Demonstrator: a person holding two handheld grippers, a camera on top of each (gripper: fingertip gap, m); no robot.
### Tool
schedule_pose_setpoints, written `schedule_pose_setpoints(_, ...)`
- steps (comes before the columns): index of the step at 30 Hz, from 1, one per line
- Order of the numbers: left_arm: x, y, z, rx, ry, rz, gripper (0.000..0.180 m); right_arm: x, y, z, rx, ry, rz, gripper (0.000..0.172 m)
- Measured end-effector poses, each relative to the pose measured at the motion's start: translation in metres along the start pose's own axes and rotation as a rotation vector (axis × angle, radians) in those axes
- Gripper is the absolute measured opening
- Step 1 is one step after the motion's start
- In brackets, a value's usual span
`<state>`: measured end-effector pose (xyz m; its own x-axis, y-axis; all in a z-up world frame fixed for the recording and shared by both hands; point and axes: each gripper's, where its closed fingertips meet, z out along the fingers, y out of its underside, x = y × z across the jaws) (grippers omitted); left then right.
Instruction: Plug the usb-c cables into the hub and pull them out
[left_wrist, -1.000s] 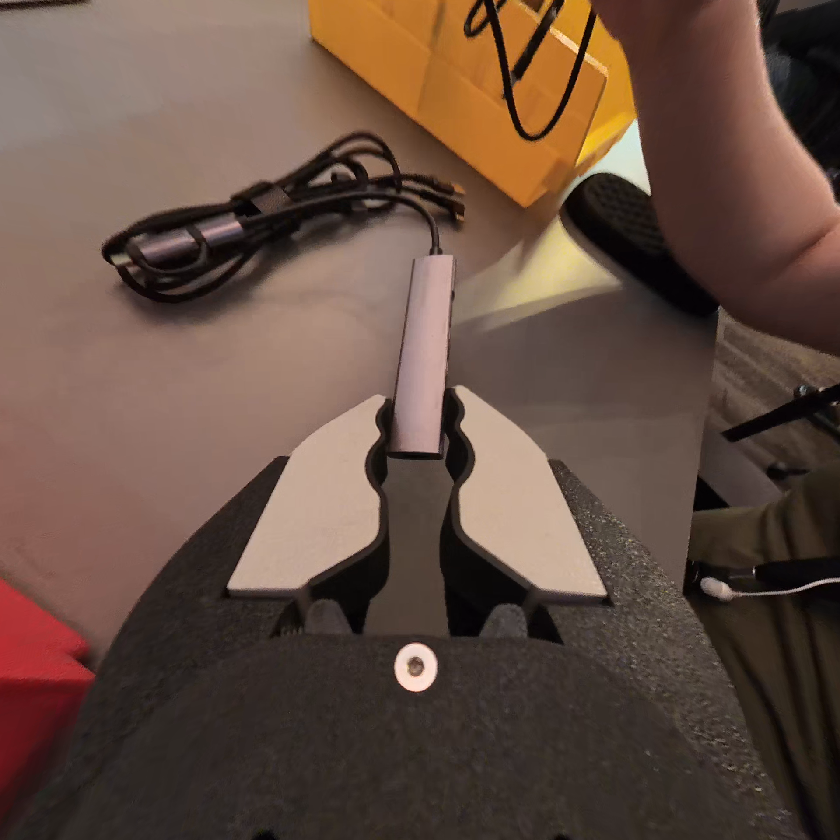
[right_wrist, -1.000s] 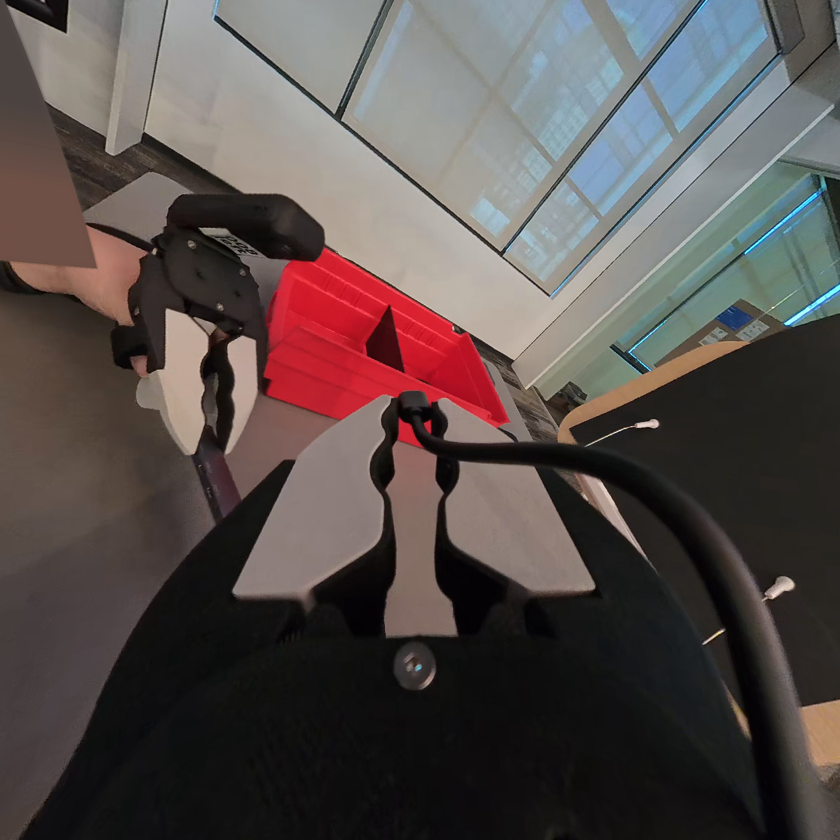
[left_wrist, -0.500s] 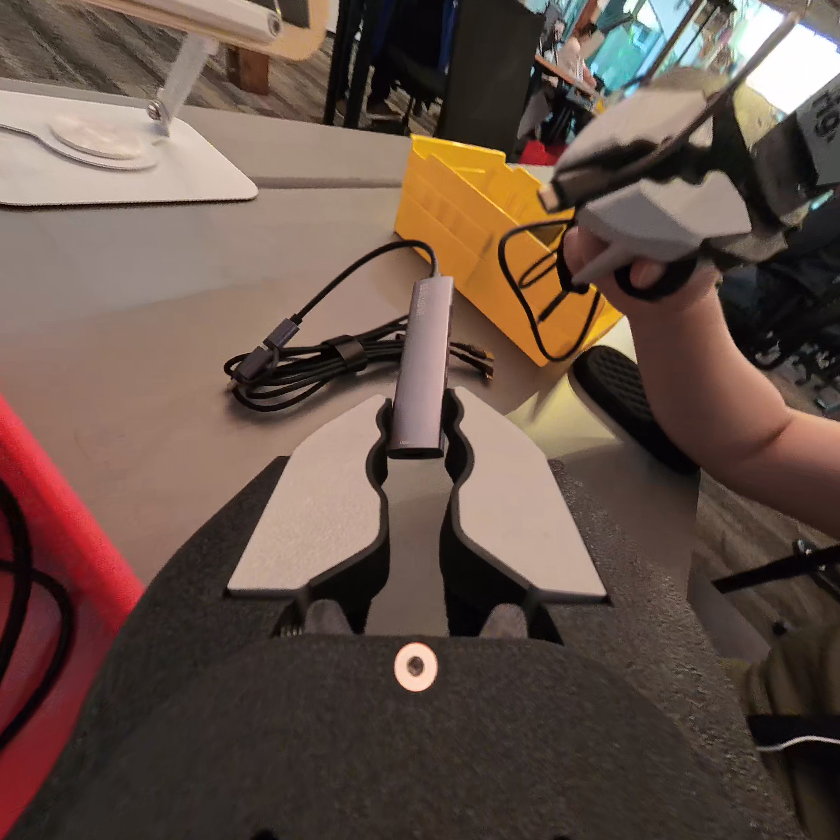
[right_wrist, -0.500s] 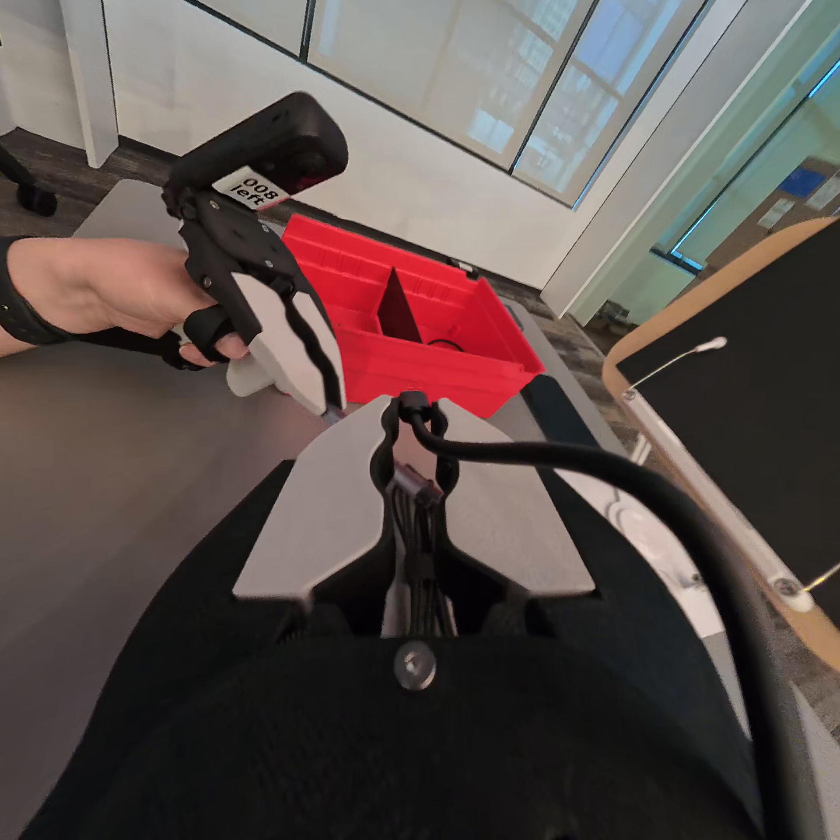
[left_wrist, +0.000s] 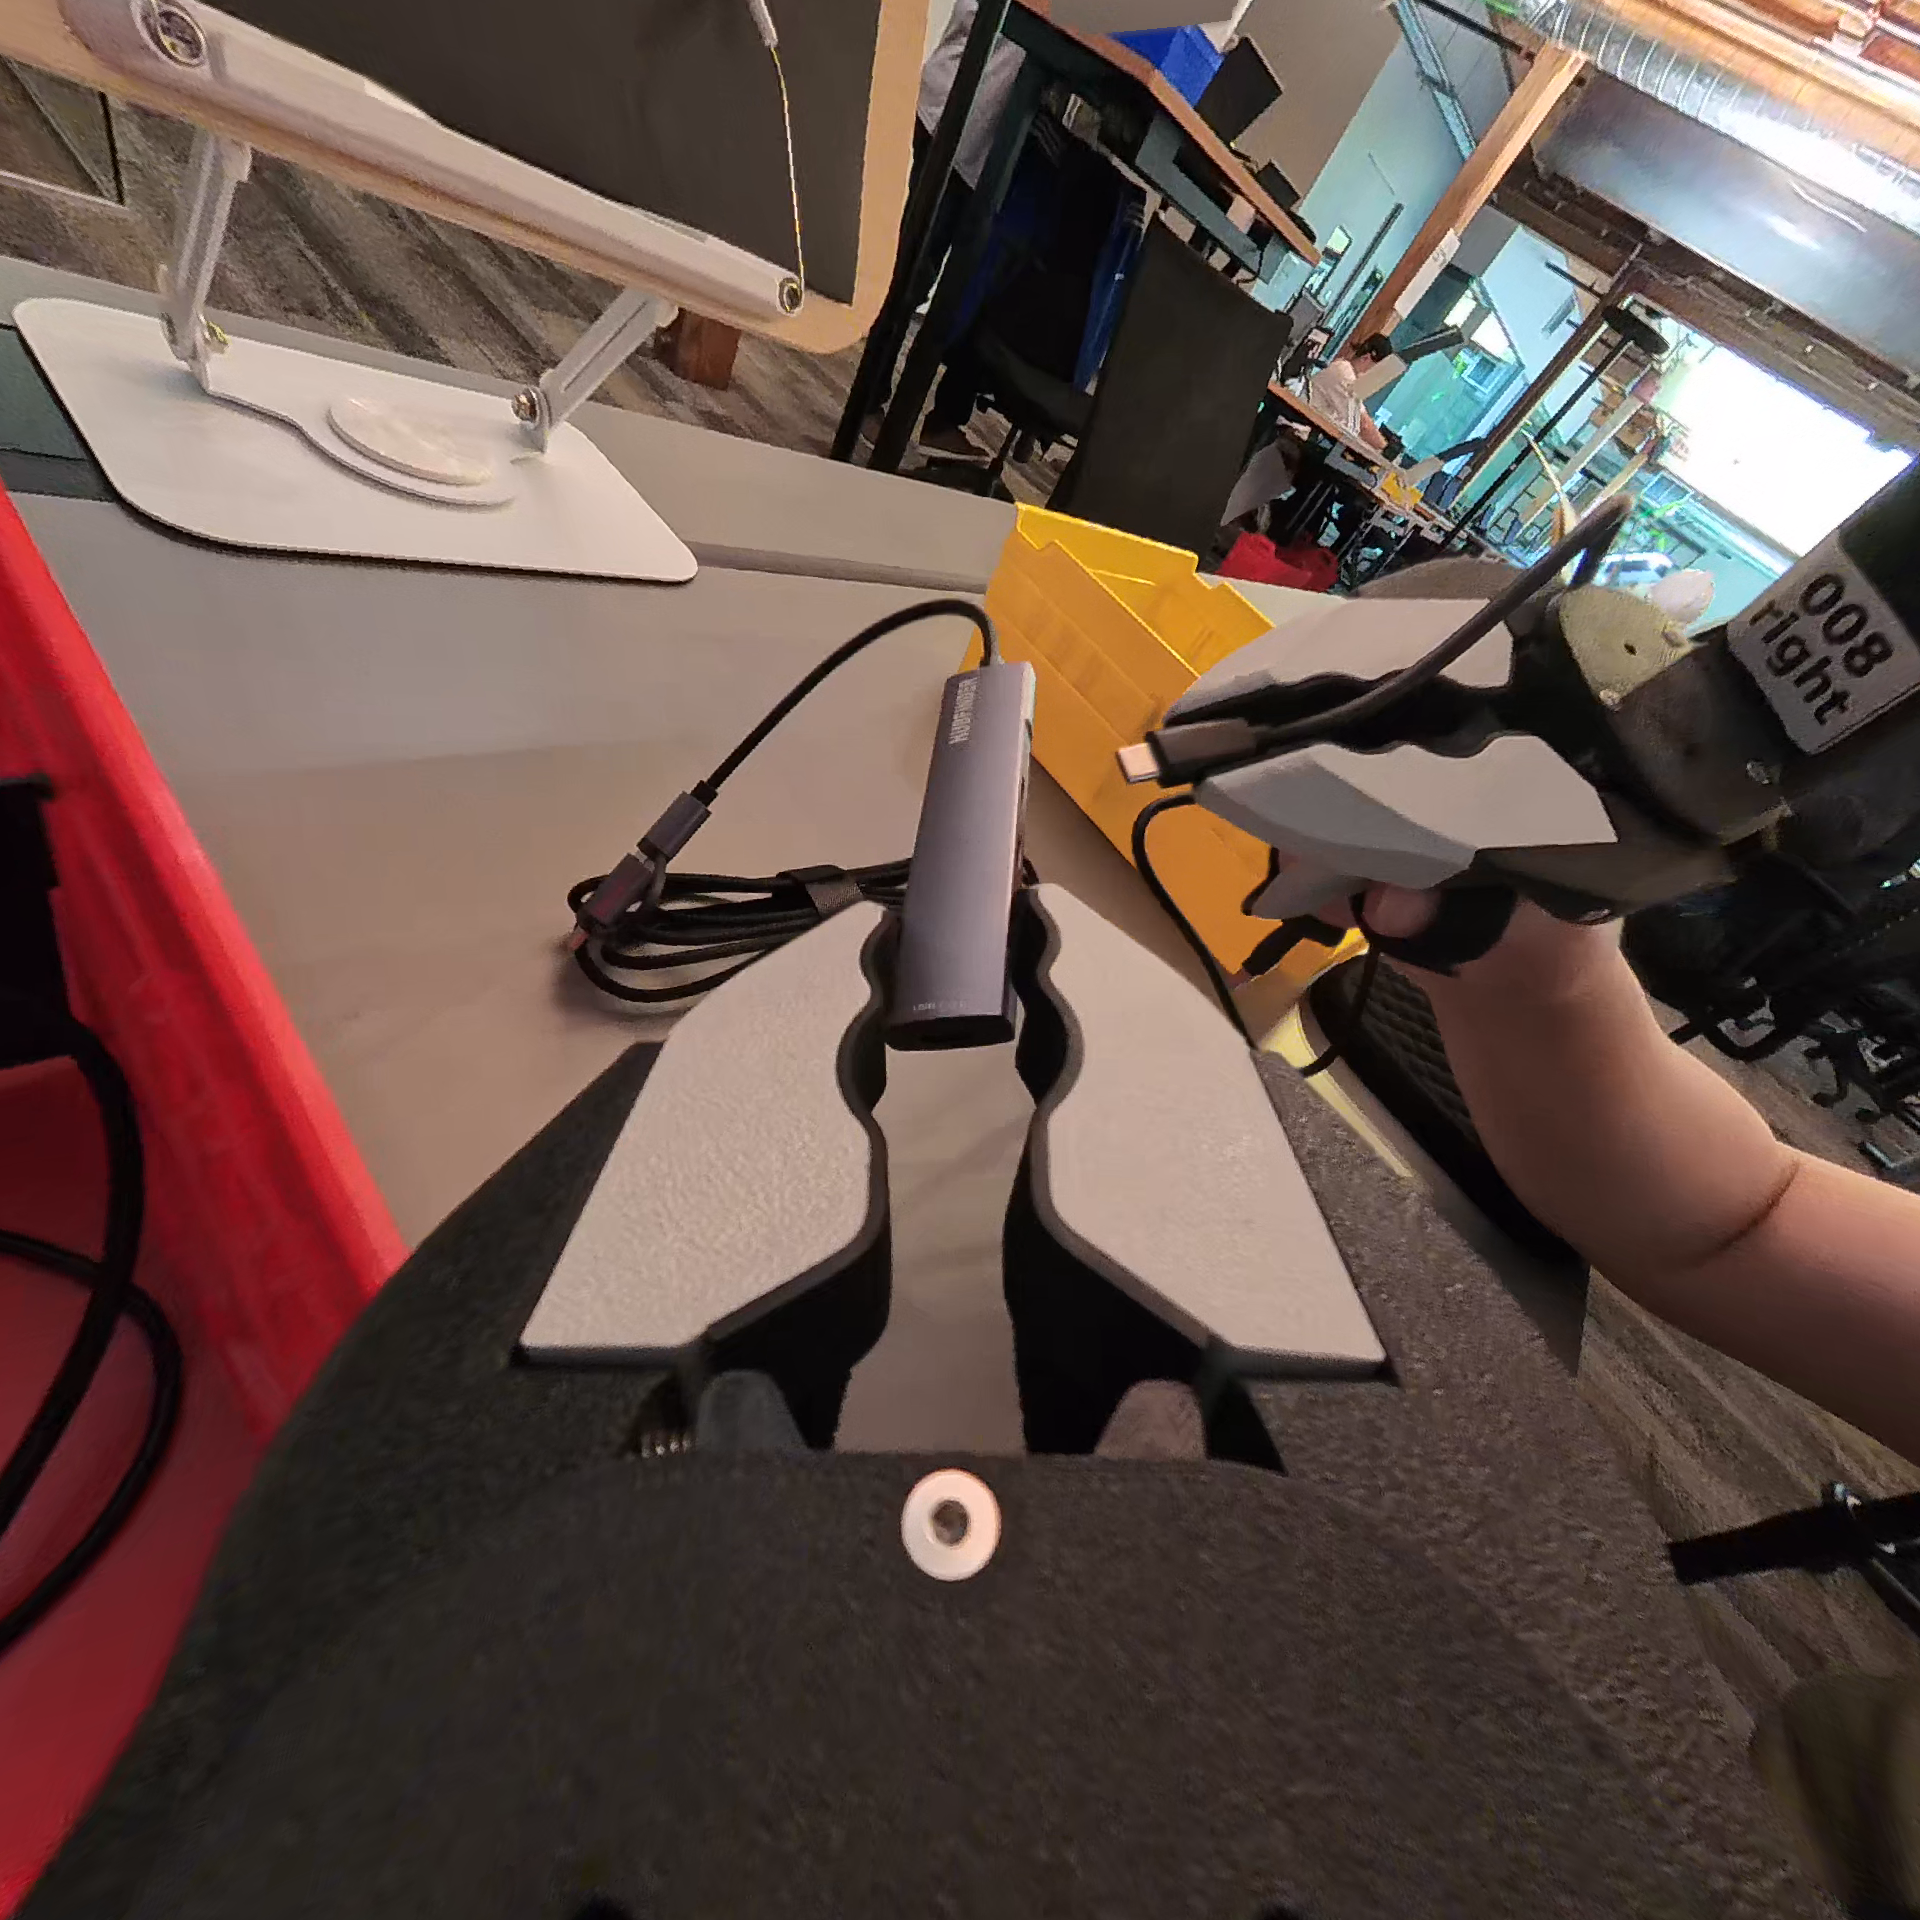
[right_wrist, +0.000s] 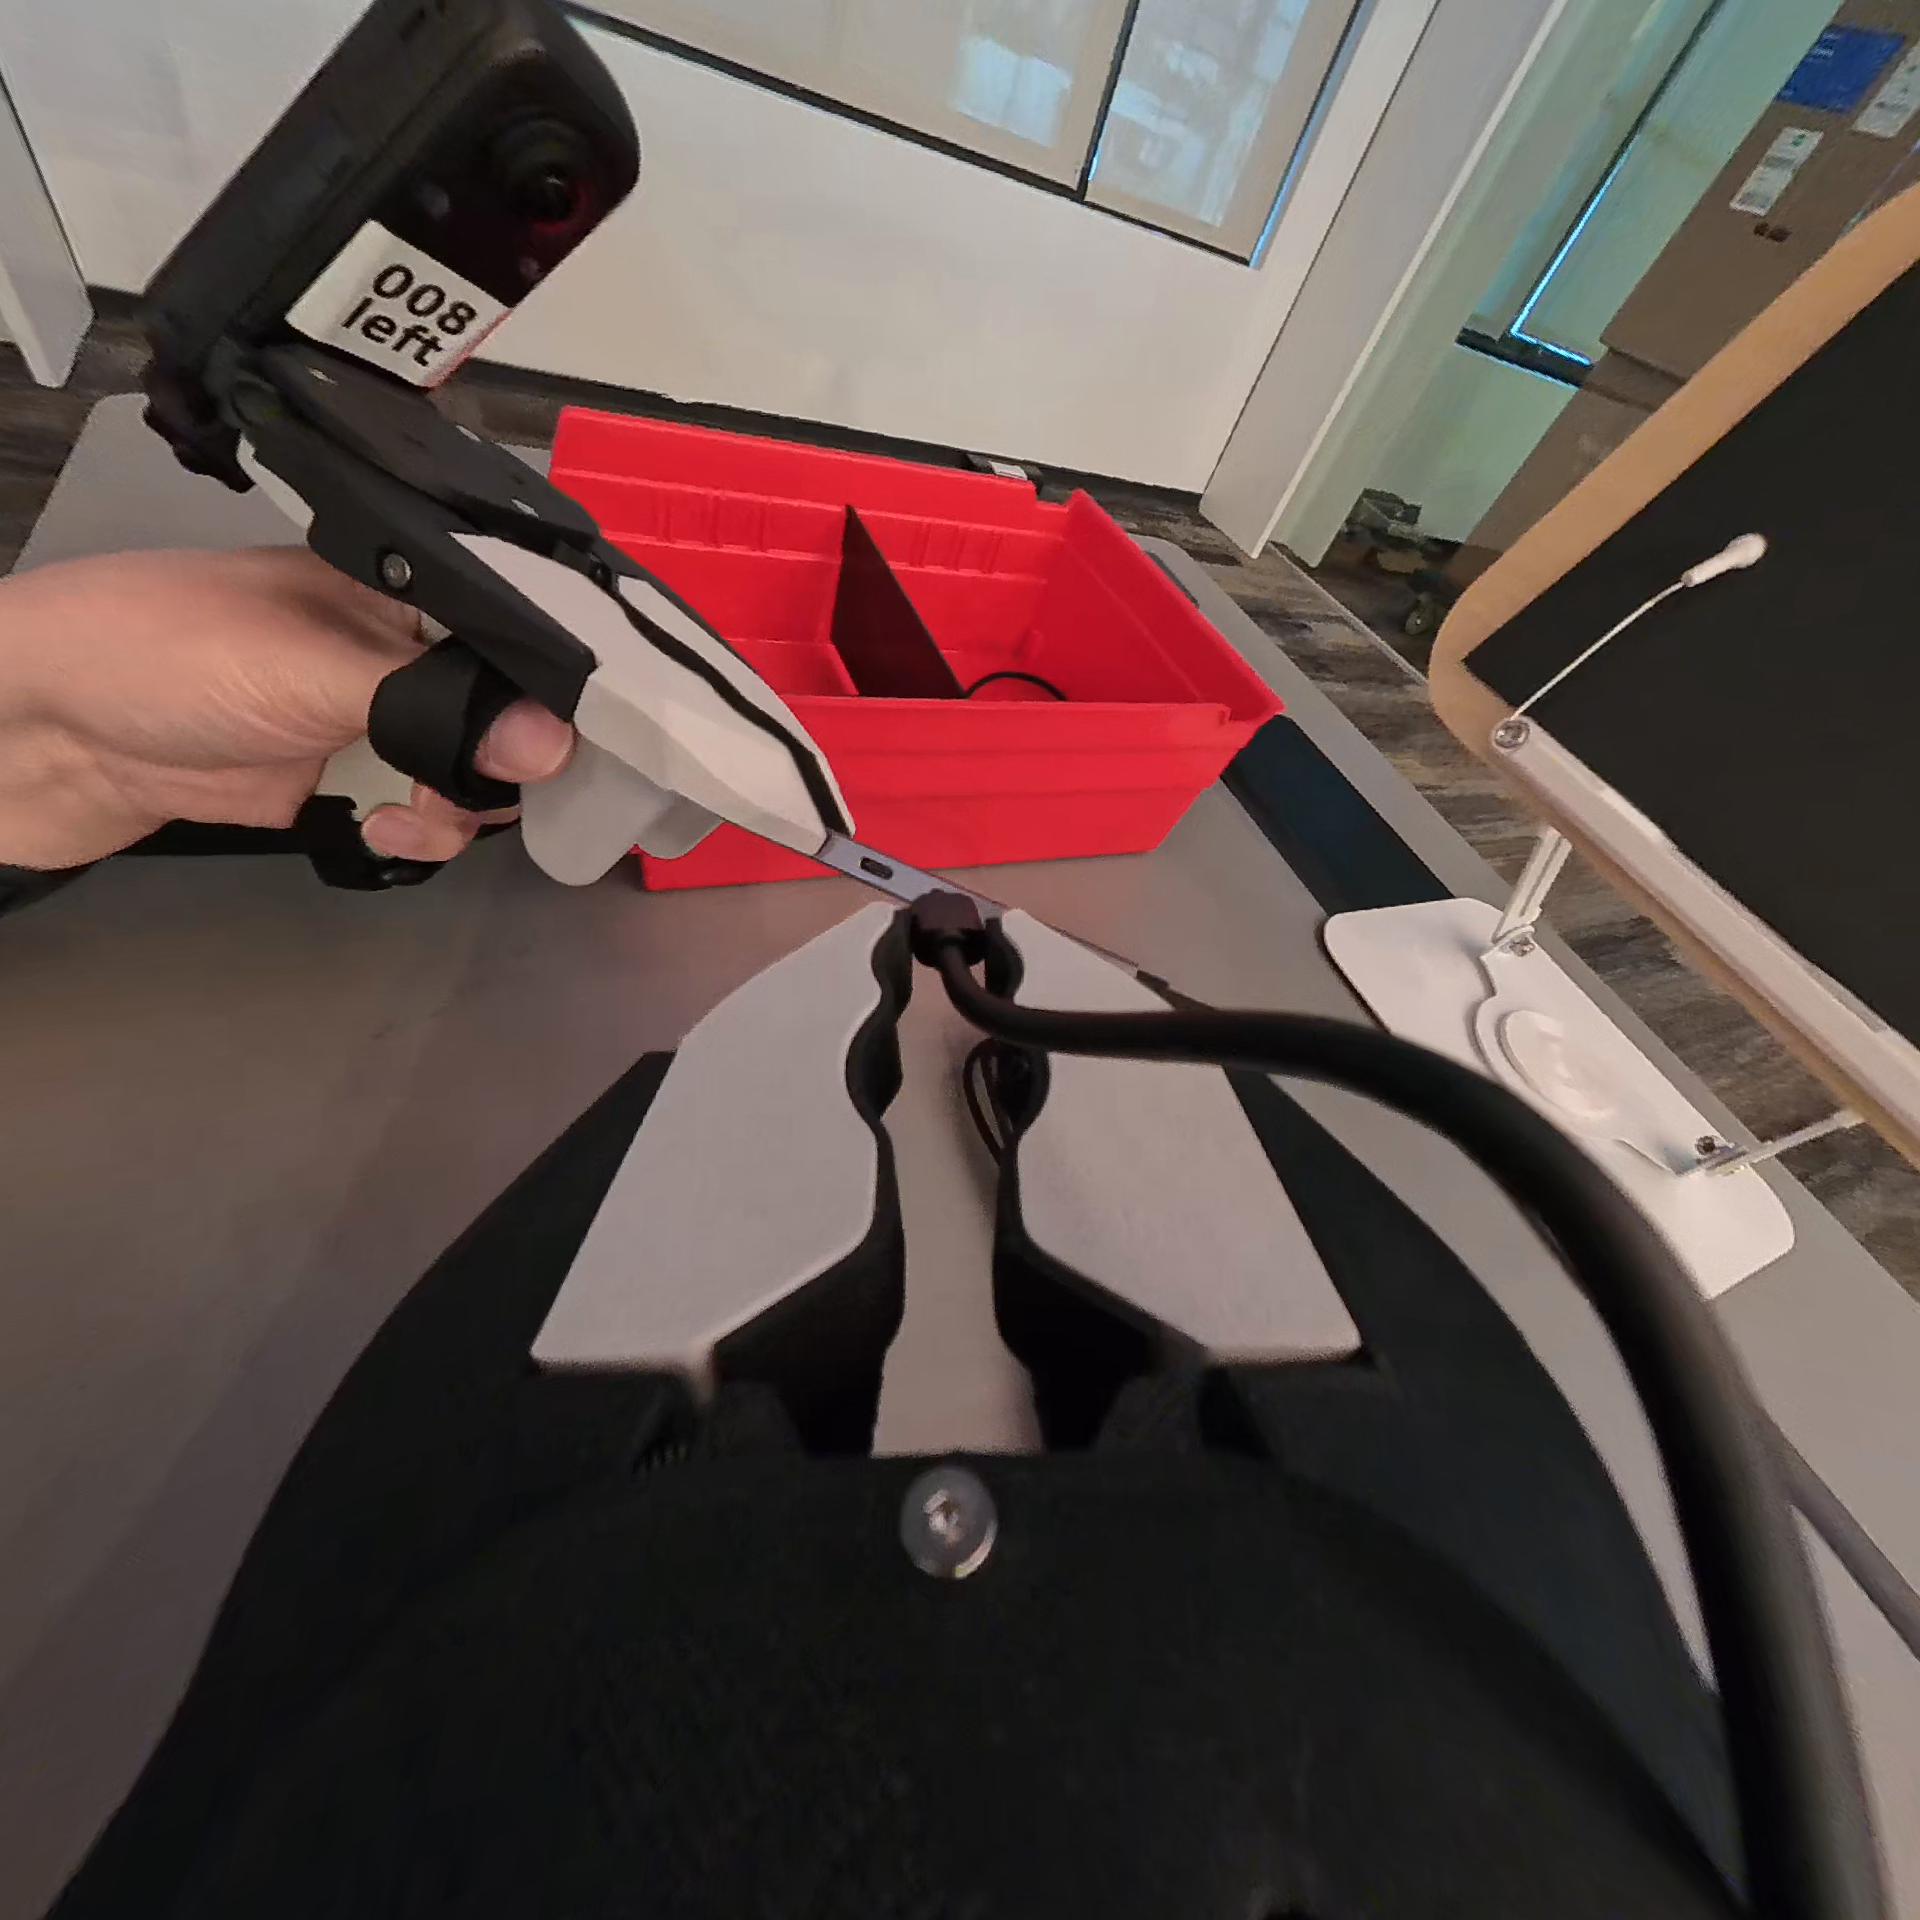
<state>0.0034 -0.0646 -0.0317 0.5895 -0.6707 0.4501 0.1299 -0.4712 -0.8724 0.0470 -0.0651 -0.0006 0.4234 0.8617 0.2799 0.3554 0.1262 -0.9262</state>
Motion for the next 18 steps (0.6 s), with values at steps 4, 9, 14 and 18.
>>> schedule_pose_setpoints(4, -0.001, -0.001, 0.004, 0.008, -0.003, -0.016, 0.02, 0.0, 0.005, 0.003, -0.02, -0.001, 0.024, 0.013)
schedule_pose_setpoints(9, -0.001, -0.003, 0.003, 0.02, -0.004, -0.022, 0.02, -0.005, 0.018, 0.009, -0.091, -0.025, 0.043, 0.013)
schedule_pose_setpoints(14, 0.002, -0.004, 0.003, 0.033, 0.009, -0.031, 0.02, -0.009, 0.032, 0.018, -0.131, -0.032, 0.062, 0.013)
schedule_pose_setpoints(18, 0.004, -0.004, 0.005, 0.031, 0.014, -0.023, 0.02, -0.01, 0.035, 0.019, -0.141, -0.03, 0.054, 0.013)
